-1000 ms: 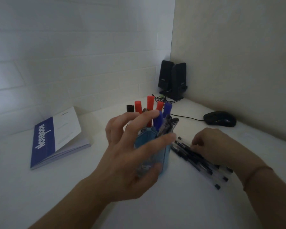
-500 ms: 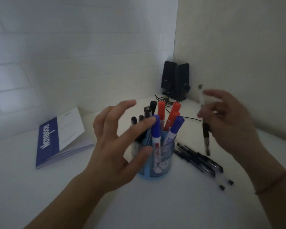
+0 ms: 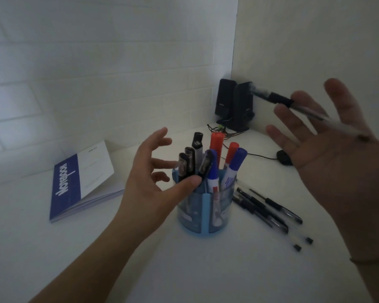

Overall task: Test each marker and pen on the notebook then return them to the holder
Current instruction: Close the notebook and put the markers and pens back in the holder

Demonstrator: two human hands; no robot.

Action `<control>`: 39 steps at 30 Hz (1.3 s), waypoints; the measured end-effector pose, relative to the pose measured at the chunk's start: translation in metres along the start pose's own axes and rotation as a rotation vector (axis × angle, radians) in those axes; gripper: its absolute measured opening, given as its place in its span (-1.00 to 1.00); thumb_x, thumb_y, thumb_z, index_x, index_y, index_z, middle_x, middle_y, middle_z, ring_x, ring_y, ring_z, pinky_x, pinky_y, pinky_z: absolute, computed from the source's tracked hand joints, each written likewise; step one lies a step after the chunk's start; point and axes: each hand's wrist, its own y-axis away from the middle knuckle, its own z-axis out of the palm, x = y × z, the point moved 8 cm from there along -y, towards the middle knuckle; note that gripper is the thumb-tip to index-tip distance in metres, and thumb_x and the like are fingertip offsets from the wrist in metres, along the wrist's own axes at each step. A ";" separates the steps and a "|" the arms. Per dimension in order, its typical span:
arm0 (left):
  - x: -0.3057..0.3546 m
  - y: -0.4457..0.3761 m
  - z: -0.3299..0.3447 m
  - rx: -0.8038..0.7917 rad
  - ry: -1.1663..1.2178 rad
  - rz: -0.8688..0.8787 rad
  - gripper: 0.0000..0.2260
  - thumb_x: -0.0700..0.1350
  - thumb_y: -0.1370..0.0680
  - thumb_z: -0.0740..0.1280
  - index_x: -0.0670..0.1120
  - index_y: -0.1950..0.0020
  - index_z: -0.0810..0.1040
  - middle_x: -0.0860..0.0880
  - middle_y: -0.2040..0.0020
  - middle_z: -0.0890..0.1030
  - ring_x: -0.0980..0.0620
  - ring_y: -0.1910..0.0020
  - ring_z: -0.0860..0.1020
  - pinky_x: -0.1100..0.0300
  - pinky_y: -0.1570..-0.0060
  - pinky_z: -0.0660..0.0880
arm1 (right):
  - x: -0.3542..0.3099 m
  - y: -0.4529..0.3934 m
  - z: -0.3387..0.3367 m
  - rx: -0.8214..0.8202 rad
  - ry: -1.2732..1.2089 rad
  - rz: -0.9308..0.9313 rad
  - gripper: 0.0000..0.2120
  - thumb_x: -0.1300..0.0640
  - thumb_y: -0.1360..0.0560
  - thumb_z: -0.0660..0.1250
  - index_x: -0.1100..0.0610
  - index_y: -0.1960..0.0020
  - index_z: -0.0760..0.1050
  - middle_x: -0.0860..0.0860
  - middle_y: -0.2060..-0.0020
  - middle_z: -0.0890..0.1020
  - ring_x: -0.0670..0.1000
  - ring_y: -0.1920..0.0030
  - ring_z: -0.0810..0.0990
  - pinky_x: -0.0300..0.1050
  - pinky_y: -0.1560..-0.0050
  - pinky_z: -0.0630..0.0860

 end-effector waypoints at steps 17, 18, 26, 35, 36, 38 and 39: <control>-0.009 0.004 0.005 0.030 0.075 0.007 -0.38 0.23 -0.29 0.42 0.21 -0.32 0.35 0.14 -0.23 0.47 0.09 -0.06 0.51 0.31 0.05 0.51 | 0.022 0.023 0.055 -0.315 0.155 -0.251 -0.85 0.24 -0.51 0.15 0.11 -0.02 0.44 0.02 0.28 0.62 0.02 0.21 0.61 0.02 0.04 0.57; -0.009 0.004 0.005 0.037 0.070 0.014 -0.39 0.24 -0.30 0.42 0.20 -0.32 0.35 0.14 -0.23 0.47 0.08 -0.05 0.51 0.31 0.05 0.50 | 0.025 0.022 0.054 -0.299 0.199 -0.261 -0.86 0.24 -0.50 0.16 0.11 -0.02 0.44 0.02 0.28 0.62 0.03 0.20 0.62 0.05 0.02 0.57; -0.003 0.004 -0.001 0.082 0.104 0.108 -0.49 0.33 -0.34 0.37 0.22 -0.23 0.39 0.08 -0.17 0.51 0.01 0.00 0.53 0.28 0.08 0.51 | 0.039 0.039 0.061 -0.202 1.579 -0.734 -0.77 -0.20 -0.39 0.28 -0.13 0.04 0.57 -0.15 0.10 0.51 -0.04 -0.06 0.38 -0.27 -0.02 0.24; 0.002 0.006 -0.002 0.107 0.109 0.205 -0.61 0.12 -0.42 0.40 0.22 -0.22 0.42 0.07 -0.12 0.51 -0.06 0.02 0.51 0.17 0.00 0.50 | 0.058 0.052 0.078 -0.435 1.590 -0.767 -0.75 0.00 -0.48 0.29 0.02 -0.11 0.59 -0.12 0.09 0.63 -0.04 0.01 0.47 -0.17 0.01 0.40; 0.003 0.007 -0.003 0.109 0.129 0.221 -0.61 0.06 -0.42 0.41 0.21 -0.22 0.43 0.04 -0.11 0.51 -0.05 0.02 0.51 0.14 -0.01 0.50 | 0.064 0.053 0.080 -0.481 1.643 -0.768 -0.72 -0.03 -0.52 0.22 0.01 -0.13 0.59 -0.11 0.05 0.62 -0.02 -0.02 0.45 -0.14 0.00 0.38; 0.003 0.008 -0.004 0.121 0.123 0.245 -0.61 0.01 -0.42 0.41 0.15 -0.23 0.44 0.00 -0.09 0.52 -0.06 0.01 0.52 0.08 -0.02 0.49 | 0.064 0.053 0.082 -0.520 1.663 -0.756 -0.70 -0.06 -0.54 0.19 0.01 -0.14 0.60 -0.10 0.03 0.61 0.00 -0.04 0.43 -0.12 -0.03 0.36; 0.003 0.009 -0.005 0.127 0.103 0.246 -0.60 0.01 -0.42 0.41 0.12 -0.24 0.43 0.00 -0.09 0.52 -0.06 0.00 0.51 0.06 -0.02 0.49 | 0.058 0.052 0.082 -0.510 1.637 -0.762 -0.72 -0.06 -0.53 0.21 0.00 -0.12 0.60 -0.11 0.04 0.61 -0.01 -0.02 0.45 -0.13 -0.03 0.36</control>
